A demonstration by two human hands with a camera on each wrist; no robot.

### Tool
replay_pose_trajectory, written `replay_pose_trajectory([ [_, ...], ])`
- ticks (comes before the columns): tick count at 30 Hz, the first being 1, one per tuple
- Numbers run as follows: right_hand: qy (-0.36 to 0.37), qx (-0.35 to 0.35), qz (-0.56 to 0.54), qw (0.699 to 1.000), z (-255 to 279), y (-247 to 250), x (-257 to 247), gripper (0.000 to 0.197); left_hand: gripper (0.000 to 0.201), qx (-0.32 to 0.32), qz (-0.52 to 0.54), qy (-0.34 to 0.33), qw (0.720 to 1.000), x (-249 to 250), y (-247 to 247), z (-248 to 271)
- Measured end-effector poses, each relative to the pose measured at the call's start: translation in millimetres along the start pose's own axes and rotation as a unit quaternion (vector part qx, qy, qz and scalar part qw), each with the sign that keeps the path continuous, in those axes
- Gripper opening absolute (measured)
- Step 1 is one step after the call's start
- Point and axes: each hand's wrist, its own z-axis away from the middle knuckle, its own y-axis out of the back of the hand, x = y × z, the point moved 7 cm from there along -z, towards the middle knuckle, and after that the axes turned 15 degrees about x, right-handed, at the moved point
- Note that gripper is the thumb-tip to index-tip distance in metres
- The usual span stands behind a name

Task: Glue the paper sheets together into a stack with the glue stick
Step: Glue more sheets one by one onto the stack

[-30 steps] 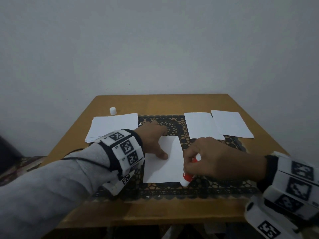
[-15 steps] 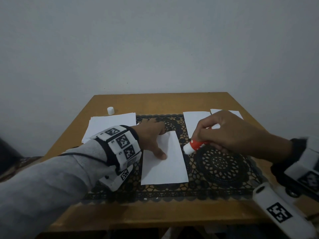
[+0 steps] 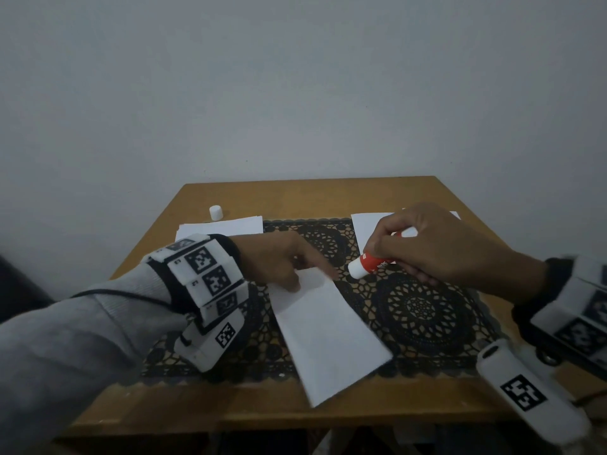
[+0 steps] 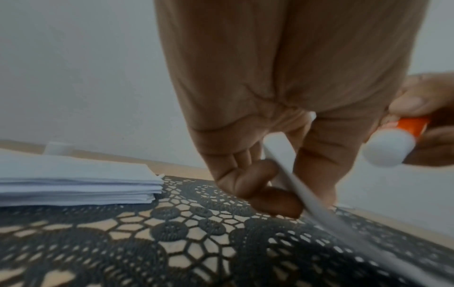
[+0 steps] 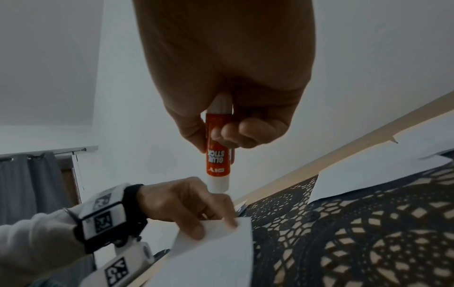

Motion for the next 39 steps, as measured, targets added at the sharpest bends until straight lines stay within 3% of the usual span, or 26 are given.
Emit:
replay_pose_trajectory([
  [3, 0.002, -0.012, 0.014, 1.0, -5.4, -4.7, 2.0, 0.015, 0.047, -0.012, 0.018, 0.028, 0.999, 0.3, 5.5, 9.7],
  [9, 0.03, 0.018, 0.084, 0.996, -21.2, -14.8, 7.9, 0.02, 0.042, 0.148, -0.036, 0.104, 0.983, -19.9, 23.3, 14.0],
  [17, 0.034, 0.019, 0.13, 0.991, -35.3, -30.9, 13.5, 0.018, 0.049, 0.091, -0.131, 0.164, 0.973, -39.6, -2.7, 29.4],
  [32, 0.049, 0.003, 0.18, 0.982, -30.6, -47.1, 20.7, 0.014, 0.053, 0.096, -0.148, 0.196, 0.965, -40.7, -9.9, 35.5],
  [39, 0.042, -0.007, 0.178, 0.983, -31.0, -47.4, 20.5, 0.016, 0.076, 0.049, -0.174, 0.176, 0.968, -29.7, -16.5, 38.8],
])
